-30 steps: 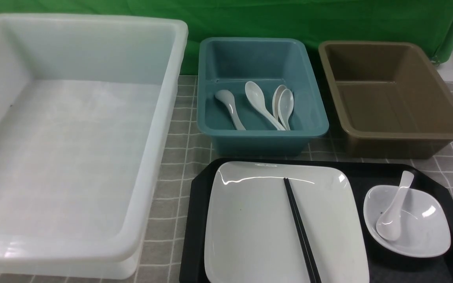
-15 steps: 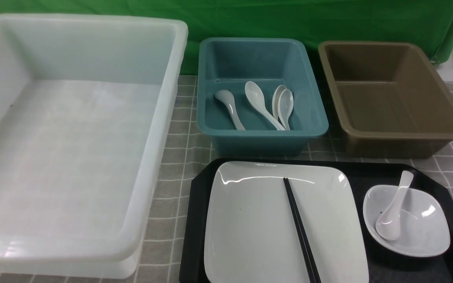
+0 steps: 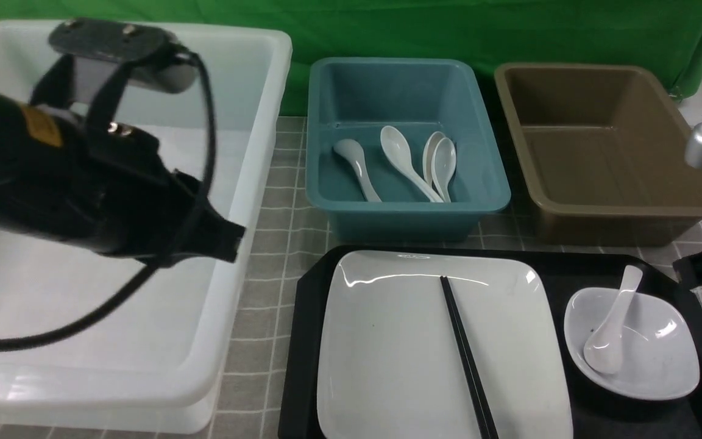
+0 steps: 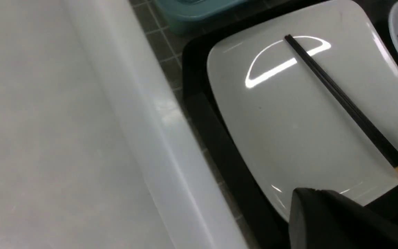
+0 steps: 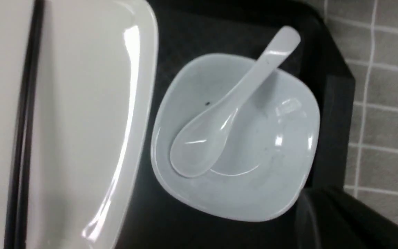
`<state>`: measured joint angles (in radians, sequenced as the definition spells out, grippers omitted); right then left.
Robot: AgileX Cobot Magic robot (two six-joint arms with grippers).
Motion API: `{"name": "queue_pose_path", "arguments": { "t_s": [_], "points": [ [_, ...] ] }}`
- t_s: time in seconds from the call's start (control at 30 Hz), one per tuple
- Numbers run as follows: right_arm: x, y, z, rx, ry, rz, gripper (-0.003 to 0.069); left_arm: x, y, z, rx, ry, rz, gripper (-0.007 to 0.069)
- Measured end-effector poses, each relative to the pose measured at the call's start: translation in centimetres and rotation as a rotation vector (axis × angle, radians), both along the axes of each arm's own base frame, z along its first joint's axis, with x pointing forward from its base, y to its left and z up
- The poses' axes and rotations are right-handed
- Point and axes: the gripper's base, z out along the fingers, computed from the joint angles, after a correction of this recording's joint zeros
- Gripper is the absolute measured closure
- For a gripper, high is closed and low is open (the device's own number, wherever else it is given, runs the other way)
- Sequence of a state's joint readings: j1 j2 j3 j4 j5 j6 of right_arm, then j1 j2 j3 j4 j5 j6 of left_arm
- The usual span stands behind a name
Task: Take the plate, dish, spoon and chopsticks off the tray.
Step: Use the right arm to grab a soup spoon from the plate
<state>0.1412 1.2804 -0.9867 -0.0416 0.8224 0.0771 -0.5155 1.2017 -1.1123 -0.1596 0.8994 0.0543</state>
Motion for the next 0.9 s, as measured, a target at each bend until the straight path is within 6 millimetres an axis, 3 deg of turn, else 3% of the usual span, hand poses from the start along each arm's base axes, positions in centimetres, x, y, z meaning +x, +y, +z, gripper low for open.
{"name": "queue_pose_path", "arguments": {
  "t_s": [0.1, 0.2, 0.3, 0.37, 0.43, 0.47, 0.53, 0.9],
  "points": [
    [2.1, -1.5, -2.6, 0.147, 0.088, -0.089, 0.0641, -0.1, -2.5, -0.6, -0.002, 0.038, -0.060, 0.0603],
    [3.7, -1.6, -4.7, 0.207, 0.138, -0.118, 0.0629, -0.1, -4.4, -1.7, 0.001, 0.072, -0.105, 0.0603],
    [5.0, -1.5, -6.8, 0.229, 0.170, -0.138, 0.0571, 0.1, -5.5, -2.7, 0.016, 0.097, -0.129, 0.0603],
    [5.5, -1.5, -7.4, 0.233, 0.159, -0.147, 0.0531, 0.2, -5.8, -3.0, 0.019, 0.105, -0.130, 0.0603],
    [6.7, -1.6, -8.9, 0.227, 0.134, -0.162, 0.0421, 0.4, -6.0, -3.3, 0.023, 0.117, -0.126, 0.0603],
    [6.7, -1.7, -9.0, 0.226, 0.133, -0.163, 0.0413, 0.4, -6.0, -3.3, 0.022, 0.116, -0.126, 0.0603],
    [7.3, -1.7, -10.1, 0.225, 0.135, -0.171, 0.0330, 0.4, -6.0, -3.2, 0.020, 0.112, -0.125, 0.0603],
    [8.4, -0.5, -11.2, 0.238, 0.088, -0.161, 0.0290, 0.8, -6.2, -2.9, -0.008, 0.055, -0.123, 0.0603]
  ]
}}
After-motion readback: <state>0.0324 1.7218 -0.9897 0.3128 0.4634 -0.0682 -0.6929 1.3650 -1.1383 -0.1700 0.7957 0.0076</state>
